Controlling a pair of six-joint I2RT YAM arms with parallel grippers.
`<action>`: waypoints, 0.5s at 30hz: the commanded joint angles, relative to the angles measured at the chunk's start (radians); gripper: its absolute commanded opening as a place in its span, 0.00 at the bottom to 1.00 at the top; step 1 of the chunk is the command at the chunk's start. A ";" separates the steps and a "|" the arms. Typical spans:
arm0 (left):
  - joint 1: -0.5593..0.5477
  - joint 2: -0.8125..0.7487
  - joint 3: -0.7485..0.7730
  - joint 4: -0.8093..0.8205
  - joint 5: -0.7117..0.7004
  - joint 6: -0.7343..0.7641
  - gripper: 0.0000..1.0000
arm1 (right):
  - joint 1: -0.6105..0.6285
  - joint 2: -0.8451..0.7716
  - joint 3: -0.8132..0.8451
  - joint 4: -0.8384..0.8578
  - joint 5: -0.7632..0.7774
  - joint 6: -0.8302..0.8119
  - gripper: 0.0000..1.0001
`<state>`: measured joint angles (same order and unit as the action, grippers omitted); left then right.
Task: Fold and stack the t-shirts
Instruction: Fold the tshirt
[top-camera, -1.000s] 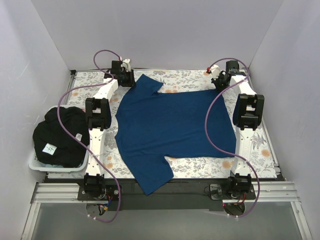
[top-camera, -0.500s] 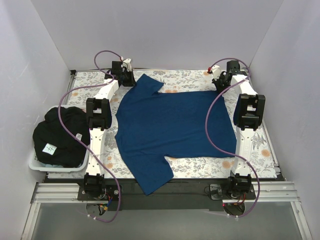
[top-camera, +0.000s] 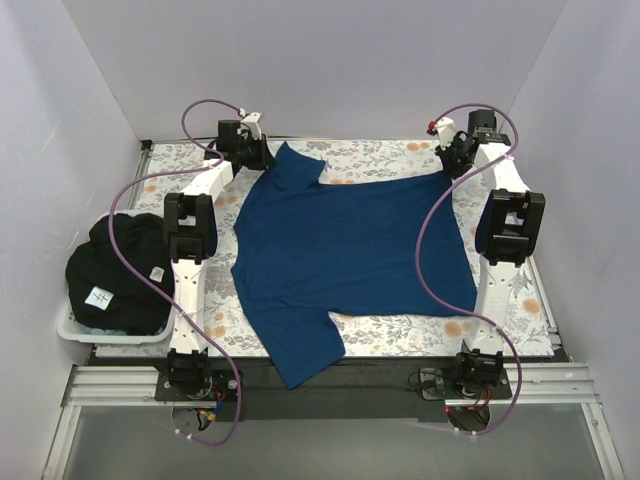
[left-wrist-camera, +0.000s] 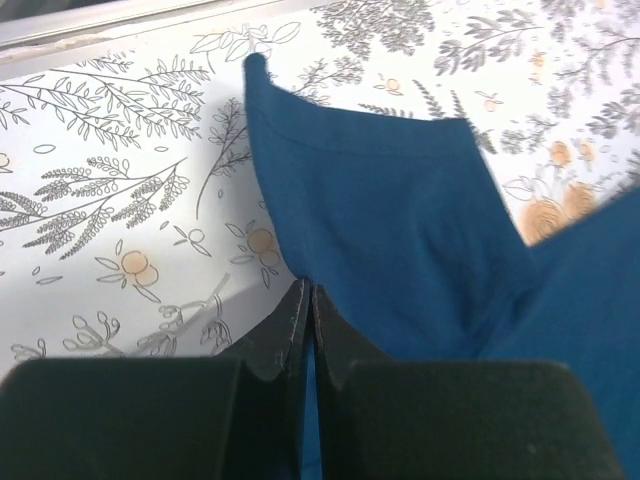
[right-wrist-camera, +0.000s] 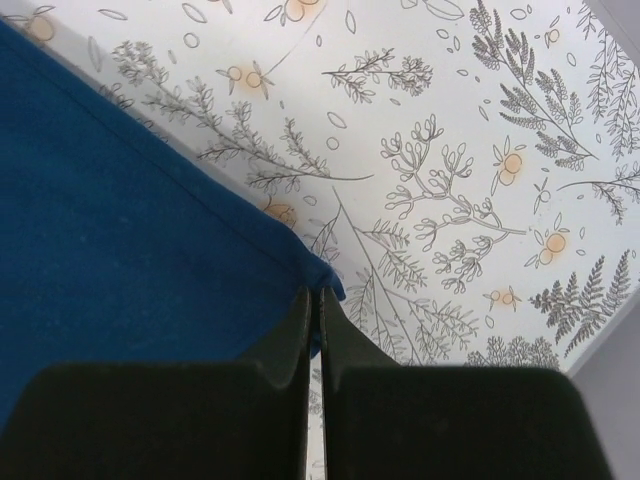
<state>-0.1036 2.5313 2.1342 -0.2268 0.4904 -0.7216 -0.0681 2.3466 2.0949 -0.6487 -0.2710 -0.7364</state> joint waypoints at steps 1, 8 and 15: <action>0.021 -0.170 -0.069 0.060 0.066 0.021 0.00 | -0.002 -0.104 -0.032 0.001 -0.023 -0.020 0.01; 0.027 -0.353 -0.301 0.109 0.099 0.117 0.00 | -0.004 -0.182 -0.127 0.001 -0.046 -0.057 0.01; 0.028 -0.522 -0.499 0.118 0.143 0.174 0.00 | -0.007 -0.259 -0.202 0.001 -0.068 -0.090 0.01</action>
<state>-0.0757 2.1223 1.6806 -0.1307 0.5922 -0.5961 -0.0662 2.1666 1.9106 -0.6518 -0.3054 -0.7967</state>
